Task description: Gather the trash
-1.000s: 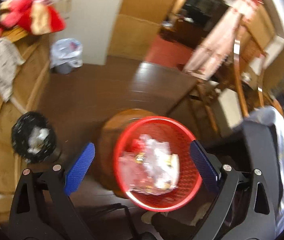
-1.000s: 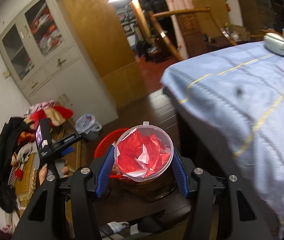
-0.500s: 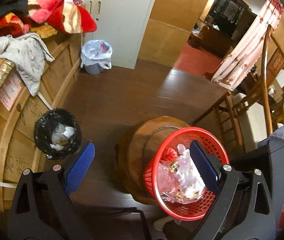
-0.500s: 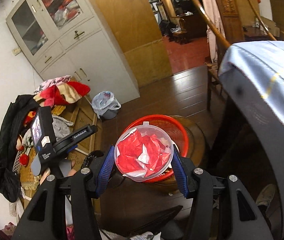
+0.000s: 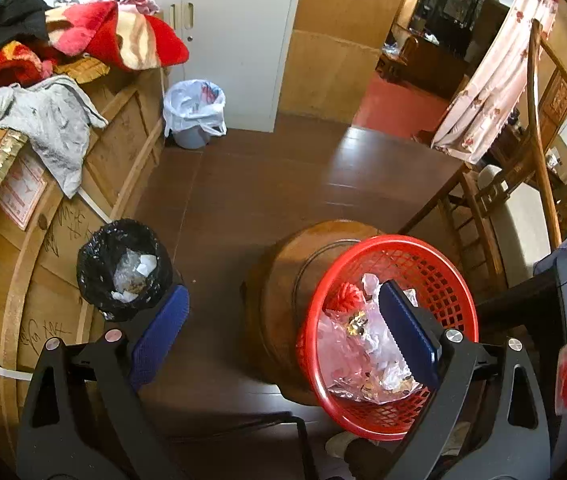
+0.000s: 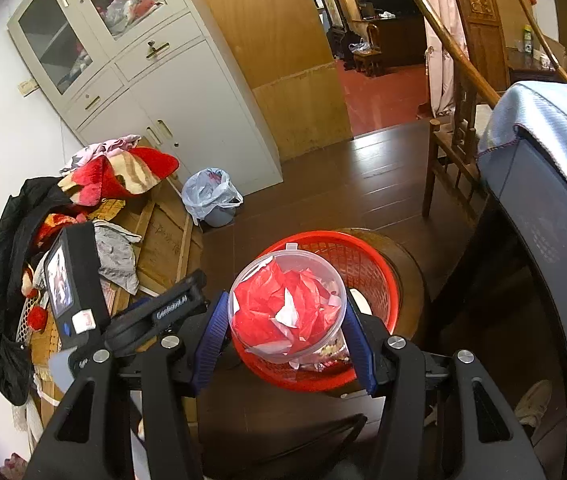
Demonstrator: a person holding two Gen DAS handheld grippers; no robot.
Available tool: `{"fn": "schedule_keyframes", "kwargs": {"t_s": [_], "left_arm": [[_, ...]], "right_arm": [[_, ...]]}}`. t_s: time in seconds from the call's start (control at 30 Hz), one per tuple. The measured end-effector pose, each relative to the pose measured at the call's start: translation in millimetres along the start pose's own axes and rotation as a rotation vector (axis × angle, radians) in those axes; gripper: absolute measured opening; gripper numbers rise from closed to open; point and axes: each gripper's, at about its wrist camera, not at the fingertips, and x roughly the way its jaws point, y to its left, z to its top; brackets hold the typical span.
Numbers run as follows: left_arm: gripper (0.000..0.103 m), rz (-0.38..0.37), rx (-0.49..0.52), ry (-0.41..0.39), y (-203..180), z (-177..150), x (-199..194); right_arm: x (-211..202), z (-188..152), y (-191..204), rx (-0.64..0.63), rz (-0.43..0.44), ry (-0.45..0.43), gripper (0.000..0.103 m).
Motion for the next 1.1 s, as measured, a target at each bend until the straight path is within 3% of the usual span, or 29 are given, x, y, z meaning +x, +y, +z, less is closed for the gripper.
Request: {"fn": "schedule_keyframes", "kwargs": {"t_s": [0.5, 0.57, 0.87, 1.0, 1.1], "left_arm": [[0.093, -0.006, -0.012, 0.042, 1, -3, 12], [0.093, -0.005, -0.013, 0.041, 1, -3, 12], [0.093, -0.012, -0.022, 0.038, 4, -2, 9], [0.093, -0.010, -0.015, 0.024, 1, -2, 5], [0.093, -0.011, -0.013, 0.016, 0, -3, 2]], "right_arm": [[57, 14, -5, 0.007, -0.016, 0.071, 0.056], [63, 12, -7, 0.017, -0.026, 0.081, 0.063], [39, 3, -7, 0.025, -0.043, 0.027, 0.067], [20, -5, -8, 0.040, -0.087, -0.020, 0.087], [11, -11, -10, 0.044, -0.097, -0.025, 0.088]]}}
